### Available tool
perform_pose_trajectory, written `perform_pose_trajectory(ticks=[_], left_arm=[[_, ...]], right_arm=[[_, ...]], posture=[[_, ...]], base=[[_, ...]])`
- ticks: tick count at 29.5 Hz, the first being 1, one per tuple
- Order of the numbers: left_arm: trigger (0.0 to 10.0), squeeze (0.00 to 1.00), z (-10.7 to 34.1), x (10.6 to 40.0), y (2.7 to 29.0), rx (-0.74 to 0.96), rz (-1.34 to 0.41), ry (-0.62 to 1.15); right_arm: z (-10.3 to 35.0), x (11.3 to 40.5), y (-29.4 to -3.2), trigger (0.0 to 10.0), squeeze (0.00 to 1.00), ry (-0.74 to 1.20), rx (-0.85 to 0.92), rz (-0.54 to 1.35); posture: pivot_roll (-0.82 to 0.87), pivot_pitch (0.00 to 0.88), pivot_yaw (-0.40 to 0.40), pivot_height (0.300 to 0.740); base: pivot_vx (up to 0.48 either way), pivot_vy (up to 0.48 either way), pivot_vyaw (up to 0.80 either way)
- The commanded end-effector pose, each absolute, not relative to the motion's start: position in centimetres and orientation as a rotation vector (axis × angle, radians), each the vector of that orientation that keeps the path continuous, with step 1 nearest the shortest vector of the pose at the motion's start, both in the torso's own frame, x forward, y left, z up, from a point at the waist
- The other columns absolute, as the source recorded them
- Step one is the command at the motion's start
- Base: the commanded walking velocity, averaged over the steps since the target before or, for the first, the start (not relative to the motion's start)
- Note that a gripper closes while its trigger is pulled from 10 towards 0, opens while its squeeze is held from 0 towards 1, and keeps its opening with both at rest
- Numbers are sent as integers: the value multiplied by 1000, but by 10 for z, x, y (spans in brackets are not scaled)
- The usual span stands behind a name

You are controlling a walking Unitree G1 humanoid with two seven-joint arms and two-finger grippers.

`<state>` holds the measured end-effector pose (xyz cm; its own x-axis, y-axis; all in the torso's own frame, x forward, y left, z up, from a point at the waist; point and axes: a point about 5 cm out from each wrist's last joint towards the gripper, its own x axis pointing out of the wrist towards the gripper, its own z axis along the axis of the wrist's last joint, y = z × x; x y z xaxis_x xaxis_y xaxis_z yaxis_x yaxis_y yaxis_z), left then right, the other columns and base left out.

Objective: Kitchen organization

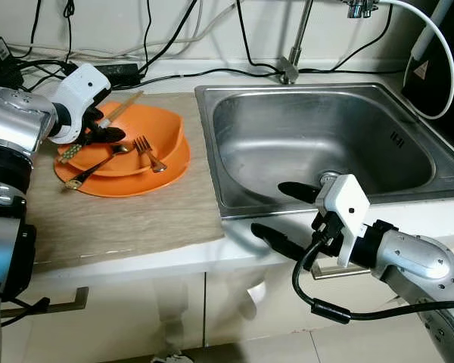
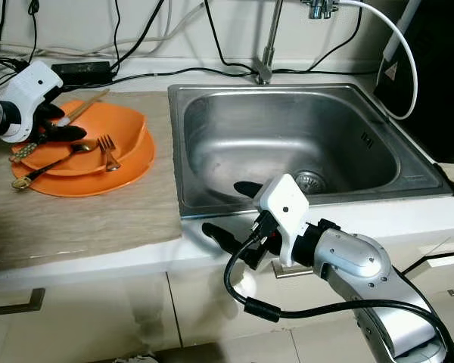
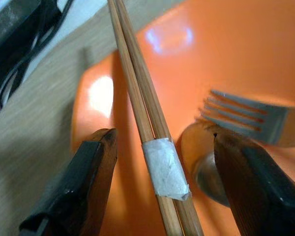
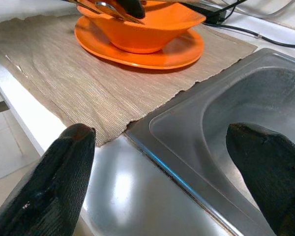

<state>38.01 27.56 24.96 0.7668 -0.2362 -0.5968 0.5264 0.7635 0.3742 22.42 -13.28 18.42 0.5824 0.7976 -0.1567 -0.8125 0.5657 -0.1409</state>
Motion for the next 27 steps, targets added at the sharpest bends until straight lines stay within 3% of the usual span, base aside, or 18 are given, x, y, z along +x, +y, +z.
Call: perform_pose_trajectory(ticks=[1, 11, 12, 13, 15, 16, 27], left_arm=[[10000, 0, 250, 380, 275, 560, -438, 599], [10000, 0, 263, 383, 266, 521, -501, 638], [8863, 0, 265, 384, 264, 535, -506, 636], [5412, 0, 265, 385, 262, 552, -507, 637], [5412, 0, 265, 385, 262, 555, -507, 637], [0, 0, 265, 386, 260, 556, -515, 643], [0, 0, 261, 387, 259, 610, -525, 678]], right_arm=[[186, 224, -138, 10000, 0, 80, -225, 935], [186, 223, -140, 10000, 0, 81, -232, 921], [186, 223, -140, 10000, 0, 81, -231, 918], [186, 223, -140, 10000, 0, 81, -231, 915], [186, 223, -140, 10000, 0, 81, -231, 915], [185, 223, -140, 10000, 0, 81, -229, 914], [184, 220, -141, 10000, 0, 83, -225, 905]], posture=[[6, 23, -14, 740], [7, 25, 0, 740], [7, 25, 3, 740], [6, 24, 5, 740], [6, 25, 6, 740], [5, 23, 7, 740], [5, 18, 13, 740]], base=[[0, 0, 0], [0, 0, 0], [0, 0, 0], [0, 0, 0], [0, 0, 0], [0, 0, 0], [0, 0, 0]])
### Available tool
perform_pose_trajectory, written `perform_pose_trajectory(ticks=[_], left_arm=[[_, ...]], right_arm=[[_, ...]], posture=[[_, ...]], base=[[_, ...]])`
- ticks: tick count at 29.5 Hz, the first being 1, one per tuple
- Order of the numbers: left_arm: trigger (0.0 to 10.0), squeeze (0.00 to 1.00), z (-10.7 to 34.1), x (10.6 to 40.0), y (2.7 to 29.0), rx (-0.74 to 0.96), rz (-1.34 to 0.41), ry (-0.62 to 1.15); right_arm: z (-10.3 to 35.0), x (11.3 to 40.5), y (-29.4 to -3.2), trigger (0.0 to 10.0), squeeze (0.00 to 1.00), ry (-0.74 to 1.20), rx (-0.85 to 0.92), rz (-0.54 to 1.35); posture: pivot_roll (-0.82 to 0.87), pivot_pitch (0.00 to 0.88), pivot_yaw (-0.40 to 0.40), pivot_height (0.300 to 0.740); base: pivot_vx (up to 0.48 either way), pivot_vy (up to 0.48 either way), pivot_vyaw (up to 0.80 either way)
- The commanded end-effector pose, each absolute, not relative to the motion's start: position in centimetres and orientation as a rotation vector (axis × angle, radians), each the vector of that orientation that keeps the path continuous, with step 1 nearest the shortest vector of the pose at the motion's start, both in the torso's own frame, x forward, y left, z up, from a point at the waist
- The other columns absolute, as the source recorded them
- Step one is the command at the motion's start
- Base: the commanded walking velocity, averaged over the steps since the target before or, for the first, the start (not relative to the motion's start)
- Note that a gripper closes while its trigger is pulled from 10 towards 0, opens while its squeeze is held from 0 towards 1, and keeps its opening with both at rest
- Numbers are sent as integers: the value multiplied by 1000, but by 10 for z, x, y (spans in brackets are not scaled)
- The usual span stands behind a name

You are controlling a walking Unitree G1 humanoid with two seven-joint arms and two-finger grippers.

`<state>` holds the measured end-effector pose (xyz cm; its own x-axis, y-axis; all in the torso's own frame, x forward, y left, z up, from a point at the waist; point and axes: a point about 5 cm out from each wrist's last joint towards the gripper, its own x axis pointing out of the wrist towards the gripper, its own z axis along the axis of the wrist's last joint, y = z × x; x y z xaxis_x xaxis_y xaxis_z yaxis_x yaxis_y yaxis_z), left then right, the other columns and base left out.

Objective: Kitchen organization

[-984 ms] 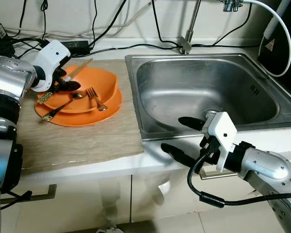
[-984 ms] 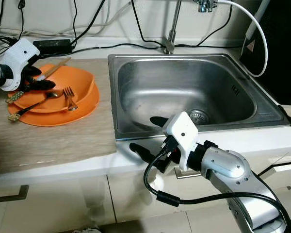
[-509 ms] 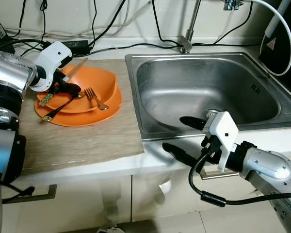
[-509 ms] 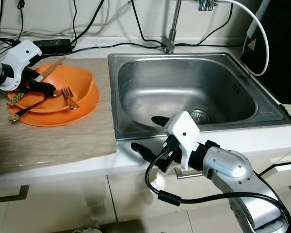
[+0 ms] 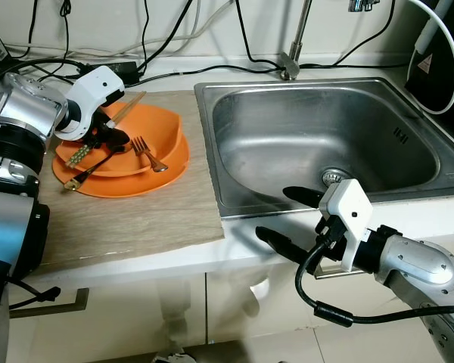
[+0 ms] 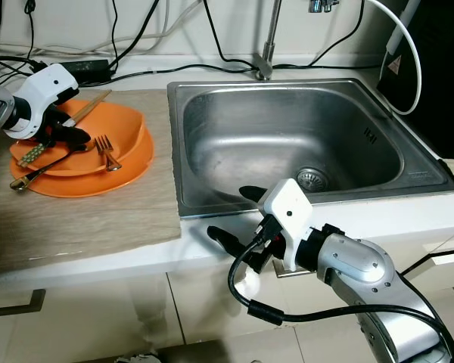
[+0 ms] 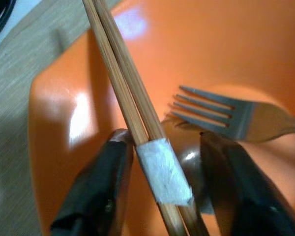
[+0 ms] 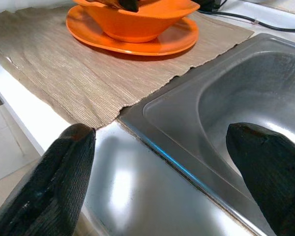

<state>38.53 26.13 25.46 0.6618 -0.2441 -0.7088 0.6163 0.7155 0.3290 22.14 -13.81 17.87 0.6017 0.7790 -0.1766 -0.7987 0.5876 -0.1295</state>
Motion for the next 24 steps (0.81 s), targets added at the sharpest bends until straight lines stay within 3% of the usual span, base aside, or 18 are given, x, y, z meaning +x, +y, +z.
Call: perform_pose_trajectory(ticks=[1, 20, 24], left_arm=[[0, 0, 261, 387, 260, 611, -523, 680], [0, 0, 263, 387, 261, 609, -517, 661], [0, 0, 281, 390, 258, 573, -512, 555]], right_arm=[[183, 220, -141, 10000, 0, 83, -225, 905], [184, 220, -140, 10000, 0, 81, -228, 908], [187, 222, -141, 10000, 0, 59, -228, 891]], posture=[[5, 18, 13, 740], [3, 14, 9, 740], [-4, 16, 14, 740]], base=[[0, 0, 0], [0, 0, 0], [0, 0, 0]])
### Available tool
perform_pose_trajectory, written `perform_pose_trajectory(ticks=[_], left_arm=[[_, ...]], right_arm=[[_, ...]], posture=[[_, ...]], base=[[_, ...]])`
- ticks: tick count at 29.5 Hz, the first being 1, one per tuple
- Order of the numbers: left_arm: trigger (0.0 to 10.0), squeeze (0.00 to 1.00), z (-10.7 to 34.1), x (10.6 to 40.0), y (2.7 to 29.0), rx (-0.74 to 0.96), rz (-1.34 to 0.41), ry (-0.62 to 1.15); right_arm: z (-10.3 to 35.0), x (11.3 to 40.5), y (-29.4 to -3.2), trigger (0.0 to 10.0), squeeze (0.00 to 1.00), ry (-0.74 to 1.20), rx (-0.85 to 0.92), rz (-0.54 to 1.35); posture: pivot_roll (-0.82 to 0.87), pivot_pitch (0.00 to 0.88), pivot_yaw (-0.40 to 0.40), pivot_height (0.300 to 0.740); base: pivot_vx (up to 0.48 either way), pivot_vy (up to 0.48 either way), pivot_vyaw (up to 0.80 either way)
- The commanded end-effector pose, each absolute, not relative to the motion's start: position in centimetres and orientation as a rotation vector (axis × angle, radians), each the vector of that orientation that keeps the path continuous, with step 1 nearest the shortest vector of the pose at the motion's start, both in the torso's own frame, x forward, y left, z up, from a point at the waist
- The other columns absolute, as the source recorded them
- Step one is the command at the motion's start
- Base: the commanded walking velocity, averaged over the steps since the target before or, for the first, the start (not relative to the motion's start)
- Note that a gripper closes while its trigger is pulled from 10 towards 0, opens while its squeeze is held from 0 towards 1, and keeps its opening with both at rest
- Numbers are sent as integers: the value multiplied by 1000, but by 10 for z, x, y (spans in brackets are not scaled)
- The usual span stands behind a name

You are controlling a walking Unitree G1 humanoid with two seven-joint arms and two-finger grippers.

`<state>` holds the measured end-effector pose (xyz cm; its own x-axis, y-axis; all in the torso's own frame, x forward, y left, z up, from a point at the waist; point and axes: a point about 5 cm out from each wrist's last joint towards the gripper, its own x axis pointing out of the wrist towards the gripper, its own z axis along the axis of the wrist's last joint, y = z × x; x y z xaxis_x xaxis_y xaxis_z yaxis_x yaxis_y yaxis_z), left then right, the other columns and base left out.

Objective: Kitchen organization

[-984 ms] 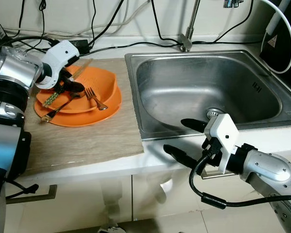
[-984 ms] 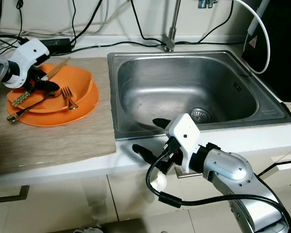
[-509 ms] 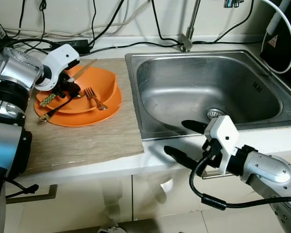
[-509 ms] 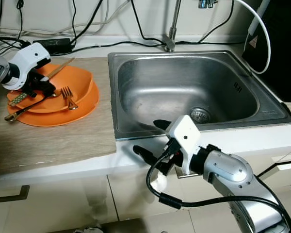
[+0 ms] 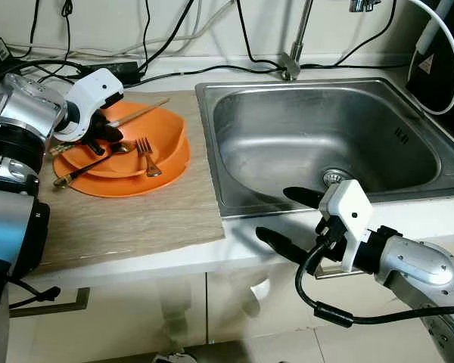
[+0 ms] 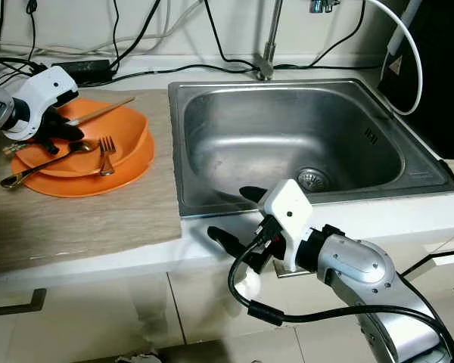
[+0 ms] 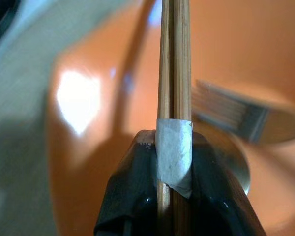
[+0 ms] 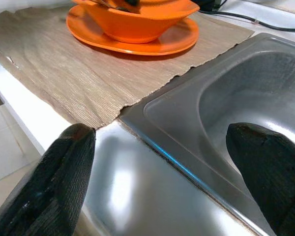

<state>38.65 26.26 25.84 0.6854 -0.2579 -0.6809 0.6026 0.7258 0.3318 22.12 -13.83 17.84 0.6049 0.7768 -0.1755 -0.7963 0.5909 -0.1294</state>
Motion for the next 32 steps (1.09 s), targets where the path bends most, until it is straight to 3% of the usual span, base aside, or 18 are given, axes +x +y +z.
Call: perform_pose_trajectory(ticks=[1, 8, 13, 14, 15, 16, 17, 19, 32], left_arm=[[0, 0, 286, 391, 257, 555, -511, 525], [0, 0, 343, 385, 227, 299, -680, 203], [0, 0, 370, 361, 183, 134, -841, -34], [0, 0, 368, 356, 173, 126, -861, -56], [0, 0, 368, 356, 173, 126, -861, -56], [0, 0, 365, 352, 163, 103, -891, -57], [0, 0, 365, 352, 163, 103, -891, -57], [0, 0, 335, 336, 133, 53, -977, -29], [0, 0, 286, 316, 111, -19, -1022, 36]], right_arm=[[189, 222, -142, 10000, 0, 50, -224, 884], [218, 240, -146, 10000, 0, -137, -58, 709], [244, 262, -144, 10000, 0, -304, 210, 493], [249, 265, -143, 10000, 404, -323, 295, 491], [249, 265, -143, 10000, 404, -323, 295, 491], [253, 265, -141, 10000, 1000, -339, 361, 510], [253, 265, -141, 10000, 1000, -339, 361, 510], [269, 262, -129, 10000, 1000, -392, 520, 674], [288, 259, -124, 10000, 1000, -399, 641, 884]], posture=[[-4, 16, 14, 740], [-2, 16, 2, 740], [12, 18, -23, 740], [17, 19, -30, 740], [17, 19, -30, 740], [17, 19, -30, 740], [17, 19, -30, 740], [18, 23, -38, 740], [13, 28, -51, 740]], base=[[0, 0, 0], [0, 0, 0], [0, 0, 0], [0, 0, 0], [0, 0, 0], [0, 0, 0], [0, 0, 0], [0, 0, 0], [0, 0, 0]])
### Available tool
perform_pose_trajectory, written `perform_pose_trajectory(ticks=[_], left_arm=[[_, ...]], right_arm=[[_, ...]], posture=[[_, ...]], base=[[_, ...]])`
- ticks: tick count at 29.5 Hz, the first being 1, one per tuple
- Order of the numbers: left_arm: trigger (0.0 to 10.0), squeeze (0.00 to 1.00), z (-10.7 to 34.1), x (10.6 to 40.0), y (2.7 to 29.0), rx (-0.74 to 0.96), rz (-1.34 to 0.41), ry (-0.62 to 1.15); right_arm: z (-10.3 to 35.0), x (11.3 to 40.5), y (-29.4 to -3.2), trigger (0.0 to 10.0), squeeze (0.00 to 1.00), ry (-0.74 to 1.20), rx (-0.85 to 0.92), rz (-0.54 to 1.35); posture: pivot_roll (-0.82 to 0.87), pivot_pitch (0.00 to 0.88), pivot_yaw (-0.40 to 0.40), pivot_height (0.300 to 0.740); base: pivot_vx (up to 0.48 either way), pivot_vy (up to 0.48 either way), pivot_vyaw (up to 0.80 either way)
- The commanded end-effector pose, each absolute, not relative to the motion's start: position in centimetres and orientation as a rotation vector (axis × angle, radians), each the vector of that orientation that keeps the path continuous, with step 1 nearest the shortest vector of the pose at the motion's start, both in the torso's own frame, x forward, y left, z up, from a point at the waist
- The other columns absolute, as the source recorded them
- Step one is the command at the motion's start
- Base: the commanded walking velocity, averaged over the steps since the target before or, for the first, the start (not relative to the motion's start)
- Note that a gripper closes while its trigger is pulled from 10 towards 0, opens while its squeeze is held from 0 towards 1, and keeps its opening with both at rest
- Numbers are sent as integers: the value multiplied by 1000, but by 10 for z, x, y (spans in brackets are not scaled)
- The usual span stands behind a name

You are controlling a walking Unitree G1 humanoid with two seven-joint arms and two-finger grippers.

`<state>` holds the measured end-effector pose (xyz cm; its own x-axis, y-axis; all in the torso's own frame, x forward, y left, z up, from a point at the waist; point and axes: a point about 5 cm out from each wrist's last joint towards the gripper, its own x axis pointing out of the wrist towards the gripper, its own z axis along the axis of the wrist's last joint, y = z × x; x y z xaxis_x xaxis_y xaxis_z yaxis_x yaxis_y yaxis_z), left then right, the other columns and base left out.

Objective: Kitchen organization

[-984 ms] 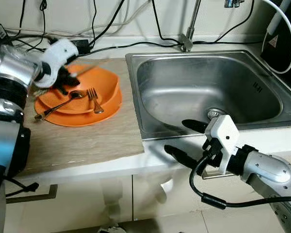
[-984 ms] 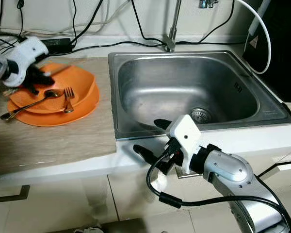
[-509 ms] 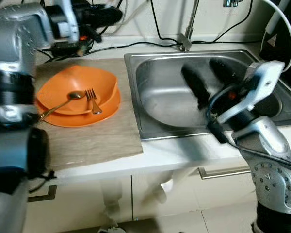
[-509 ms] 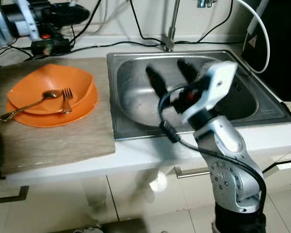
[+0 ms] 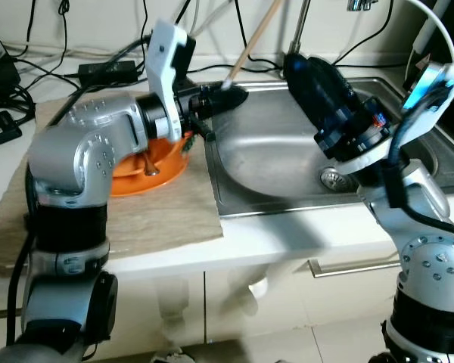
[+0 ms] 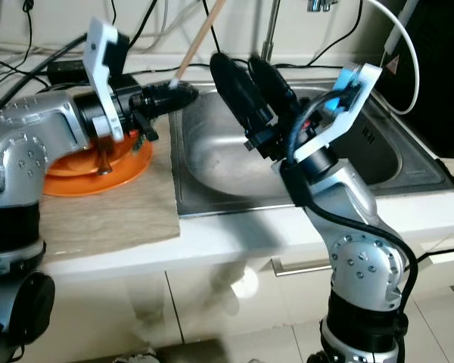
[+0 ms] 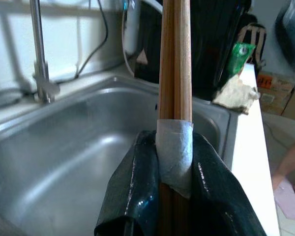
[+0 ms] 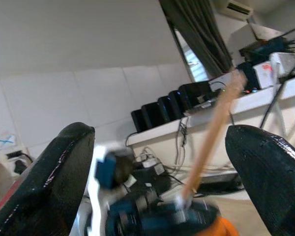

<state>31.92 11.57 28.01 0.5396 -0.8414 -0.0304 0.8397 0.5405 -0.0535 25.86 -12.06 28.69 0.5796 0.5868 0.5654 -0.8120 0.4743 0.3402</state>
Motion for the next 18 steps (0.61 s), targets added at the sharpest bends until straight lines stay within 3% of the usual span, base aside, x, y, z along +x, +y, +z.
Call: perform_pose_trajectory(ticks=[1, 2, 6, 7, 10, 11, 12, 18], left_arm=[[0, 0, 284, 313, 110, -24, -1031, 42], [0, 0, 286, 307, 107, -71, -1071, 37], [0, 0, 288, 305, 106, -87, -1087, 35], [0, 0, 288, 302, 106, -96, -1105, 35], [0, 0, 286, 297, 104, -105, -1156, 45], [0, 0, 286, 296, 104, -119, -1169, 41], [0, 0, 287, 294, 103, -129, -1184, 42], [0, 0, 281, 284, 99, -108, -1253, 87]], right_arm=[[289, 261, -125, 10000, 1000, -397, 647, 886], [289, 264, -128, 10000, 725, -377, 634, 878], [289, 265, -128, 10000, 725, -370, 629, 874], [288, 266, -129, 10000, 0, -359, 631, 872], [284, 269, -129, 10000, 0, -308, 642, 865], [283, 269, -129, 9059, 0, -299, 639, 864], [282, 269, -129, 9647, 0, -292, 635, 866], [280, 269, -128, 10000, 0, -265, 625, 883]], posture=[[13, 28, -51, 740], [15, 27, -53, 740], [15, 27, -54, 740], [14, 27, -54, 740], [14, 28, -53, 740], [15, 27, -54, 740], [15, 27, -54, 740], [16, 26, -54, 740]], base=[[0, 0, 0], [0, 0, 0], [0, 0, 0], [0, 0, 0], [0, 0, 0], [0, 0, 0], [0, 0, 0], [0, 0, 0]])
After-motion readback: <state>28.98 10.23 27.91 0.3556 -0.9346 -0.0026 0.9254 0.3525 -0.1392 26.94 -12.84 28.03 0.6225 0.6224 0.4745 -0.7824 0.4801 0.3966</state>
